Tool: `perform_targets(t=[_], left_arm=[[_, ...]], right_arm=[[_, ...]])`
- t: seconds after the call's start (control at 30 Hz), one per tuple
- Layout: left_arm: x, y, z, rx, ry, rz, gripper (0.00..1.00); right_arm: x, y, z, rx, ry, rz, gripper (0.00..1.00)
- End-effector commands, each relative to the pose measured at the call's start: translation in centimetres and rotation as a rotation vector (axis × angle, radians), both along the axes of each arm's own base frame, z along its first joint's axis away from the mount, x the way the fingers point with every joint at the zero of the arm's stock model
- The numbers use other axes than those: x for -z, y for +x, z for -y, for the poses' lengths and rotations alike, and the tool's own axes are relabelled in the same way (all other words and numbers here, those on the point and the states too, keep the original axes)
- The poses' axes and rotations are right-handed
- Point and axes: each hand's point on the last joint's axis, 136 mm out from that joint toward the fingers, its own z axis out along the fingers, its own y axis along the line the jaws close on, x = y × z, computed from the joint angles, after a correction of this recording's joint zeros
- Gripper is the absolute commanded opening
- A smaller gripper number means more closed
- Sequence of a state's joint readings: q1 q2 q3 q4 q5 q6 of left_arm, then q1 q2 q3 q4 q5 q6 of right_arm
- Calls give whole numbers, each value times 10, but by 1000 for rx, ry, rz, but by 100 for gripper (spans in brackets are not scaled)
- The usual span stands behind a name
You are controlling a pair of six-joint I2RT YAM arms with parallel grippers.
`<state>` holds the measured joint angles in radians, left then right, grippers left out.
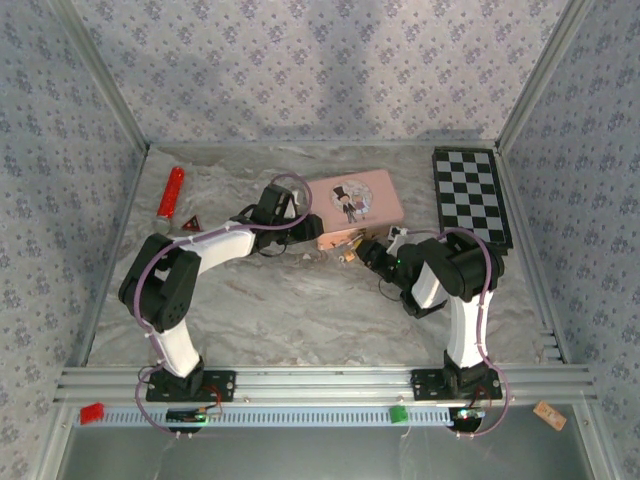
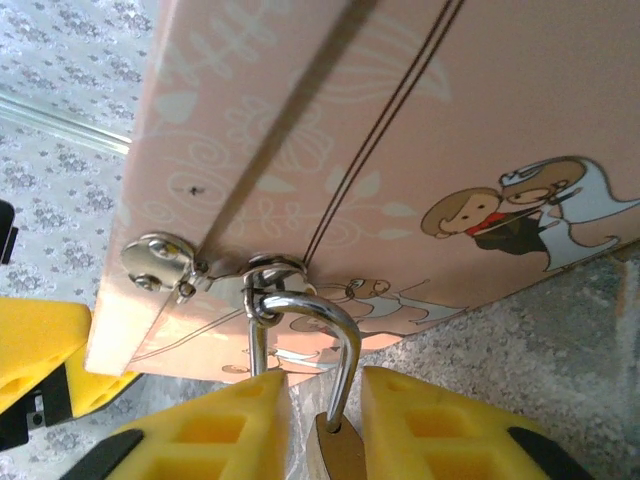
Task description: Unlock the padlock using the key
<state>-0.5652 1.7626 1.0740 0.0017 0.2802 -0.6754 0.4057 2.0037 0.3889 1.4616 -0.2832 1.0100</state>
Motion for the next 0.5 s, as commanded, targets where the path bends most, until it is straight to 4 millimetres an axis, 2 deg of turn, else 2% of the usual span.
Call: perform_targets(t=[0.0,0.23,0.47], left_arm=[[-4,-1,4,0,-5,0,58],[-2,-3,12,11,-6,-3,58],[-1,-3,14,10,-6,-6,58]], right_arm=[[20,1,9,35,-58,-54,29],[32,11,17,77,-63,-78,32],[16,18,9,38,-52,-24,27]])
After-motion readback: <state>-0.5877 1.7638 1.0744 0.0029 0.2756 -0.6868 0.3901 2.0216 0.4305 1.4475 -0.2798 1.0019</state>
